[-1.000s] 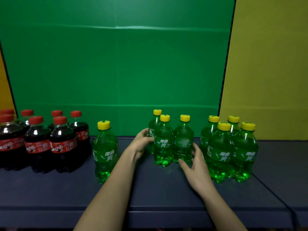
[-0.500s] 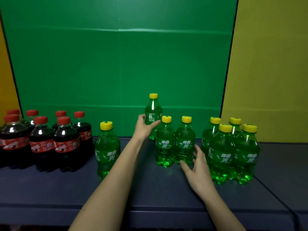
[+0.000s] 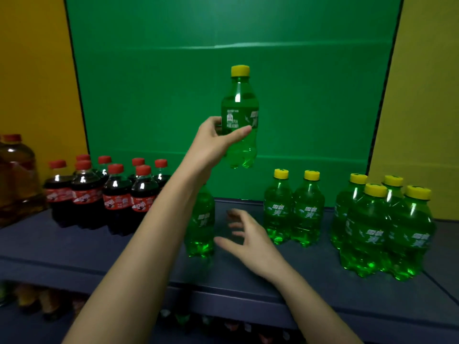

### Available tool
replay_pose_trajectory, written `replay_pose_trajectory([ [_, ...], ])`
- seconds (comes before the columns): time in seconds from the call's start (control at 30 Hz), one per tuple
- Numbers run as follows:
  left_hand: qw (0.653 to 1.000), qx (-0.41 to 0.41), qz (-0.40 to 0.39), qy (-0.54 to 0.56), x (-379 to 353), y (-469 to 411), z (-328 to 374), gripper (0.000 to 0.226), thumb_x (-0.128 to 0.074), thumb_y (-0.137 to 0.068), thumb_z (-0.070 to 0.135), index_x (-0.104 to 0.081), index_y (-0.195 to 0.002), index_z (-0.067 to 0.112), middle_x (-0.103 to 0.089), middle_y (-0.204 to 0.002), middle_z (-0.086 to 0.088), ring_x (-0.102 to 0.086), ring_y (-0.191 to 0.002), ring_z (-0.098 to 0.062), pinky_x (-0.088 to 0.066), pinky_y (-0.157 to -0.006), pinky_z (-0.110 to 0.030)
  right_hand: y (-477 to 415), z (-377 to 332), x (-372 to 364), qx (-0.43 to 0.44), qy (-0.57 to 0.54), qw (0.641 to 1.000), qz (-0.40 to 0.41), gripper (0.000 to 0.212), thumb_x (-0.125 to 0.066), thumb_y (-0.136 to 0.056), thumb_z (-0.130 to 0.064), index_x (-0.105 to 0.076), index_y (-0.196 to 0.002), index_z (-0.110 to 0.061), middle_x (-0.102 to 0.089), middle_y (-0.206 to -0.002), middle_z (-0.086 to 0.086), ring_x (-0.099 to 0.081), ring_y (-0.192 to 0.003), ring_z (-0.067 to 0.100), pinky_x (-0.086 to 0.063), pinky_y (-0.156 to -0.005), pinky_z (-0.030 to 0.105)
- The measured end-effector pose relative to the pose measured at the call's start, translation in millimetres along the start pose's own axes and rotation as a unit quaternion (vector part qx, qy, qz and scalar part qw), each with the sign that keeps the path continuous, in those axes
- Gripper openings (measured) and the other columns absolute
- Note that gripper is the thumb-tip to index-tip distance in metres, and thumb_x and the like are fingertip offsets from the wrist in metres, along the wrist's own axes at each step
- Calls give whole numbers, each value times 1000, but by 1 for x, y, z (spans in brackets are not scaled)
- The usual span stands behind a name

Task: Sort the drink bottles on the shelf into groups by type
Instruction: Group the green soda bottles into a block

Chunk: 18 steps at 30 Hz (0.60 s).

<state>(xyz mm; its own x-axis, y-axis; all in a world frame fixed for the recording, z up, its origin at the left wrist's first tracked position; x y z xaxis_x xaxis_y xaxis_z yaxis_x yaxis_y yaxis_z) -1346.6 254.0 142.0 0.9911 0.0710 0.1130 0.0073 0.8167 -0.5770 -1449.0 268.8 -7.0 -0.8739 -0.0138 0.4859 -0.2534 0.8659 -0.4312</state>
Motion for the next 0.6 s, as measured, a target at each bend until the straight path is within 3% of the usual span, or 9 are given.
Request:
replay_pose_trajectory([
  [0.03, 1000, -2, 5, -5, 10, 5, 4, 37, -67, -83, 24, -48, -114, 14, -51, -83, 18, -45, -67, 14, -35, -50, 3, -7, -1, -8, -8, -13, 1000, -25, 66, -73, -78, -20, -38, -133, -11, -47, -125, -3, -48, -113, 8, -40, -97, 20],
  [0.13, 999, -10, 18, -26, 38, 23, 10, 39, -66, -83, 23, -56, -117, 7, -65, -98, 5, -58, -68, 10, -36, -50, 1, -26, -1, -23, -32, -59, 994, -84, 73, -79, -69, -21, -37, -129, -18, -52, -123, -5, -50, -117, 9, -38, -106, 29],
  [0.23, 999, -8, 27, -38, 66, 42, 8, 36, -65, -83, 23, -56, -116, 13, -66, -102, 8, -61, -70, 15, -41, -55, 0, -40, 1, -33, -31, -68, 994, -77, 81, -84, -57, -28, -40, -124, -20, -58, -121, -3, -55, -115, 14, -43, -103, 37],
  [0.43, 998, 22, 9, -53, 102, 77, -11, 35, -63, -78, 31, -55, -112, 26, -61, -106, 18, -57, -91, 16, -44, -73, -2, -43, 2, -37, -34, -73, 997, -19, 67, -84, -63, -21, -42, -115, -21, -58, -114, -4, -56, -108, 12, -44, -89, 23],
  [0.53, 999, 34, 1, -41, 104, 87, -22, 39, -64, -74, 34, -55, -112, 30, -62, -105, 23, -55, -97, 15, -43, -85, -10, -30, 4, -24, -31, -60, 998, 10, 66, -84, -63, -25, -43, -114, -22, -60, -112, -6, -57, -104, 9, -43, -83, 17],
  [0.6, 999, 36, -9, -20, 99, 90, -29, 26, -62, -80, 23, -56, -104, 32, -67, -90, 28, -58, -90, 17, -45, -77, -4, -18, 6, -9, -31, -58, 997, 27, 66, -83, -63, -28, -43, -115, -23, -60, -112, -9, -57, -105, 8, -43, -87, 18],
])
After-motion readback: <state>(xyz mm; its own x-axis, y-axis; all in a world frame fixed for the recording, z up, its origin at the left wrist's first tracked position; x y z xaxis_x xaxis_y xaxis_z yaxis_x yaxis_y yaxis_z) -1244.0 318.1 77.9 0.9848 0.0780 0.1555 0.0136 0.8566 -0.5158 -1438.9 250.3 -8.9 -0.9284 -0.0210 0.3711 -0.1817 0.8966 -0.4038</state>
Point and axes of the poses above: each hand's wrist, its own y-axis away from the middle knuckle, its own x-axis out of the back of the hand, z = x × y, the point moved 1 cm from there along -y, towards the middle knuckle
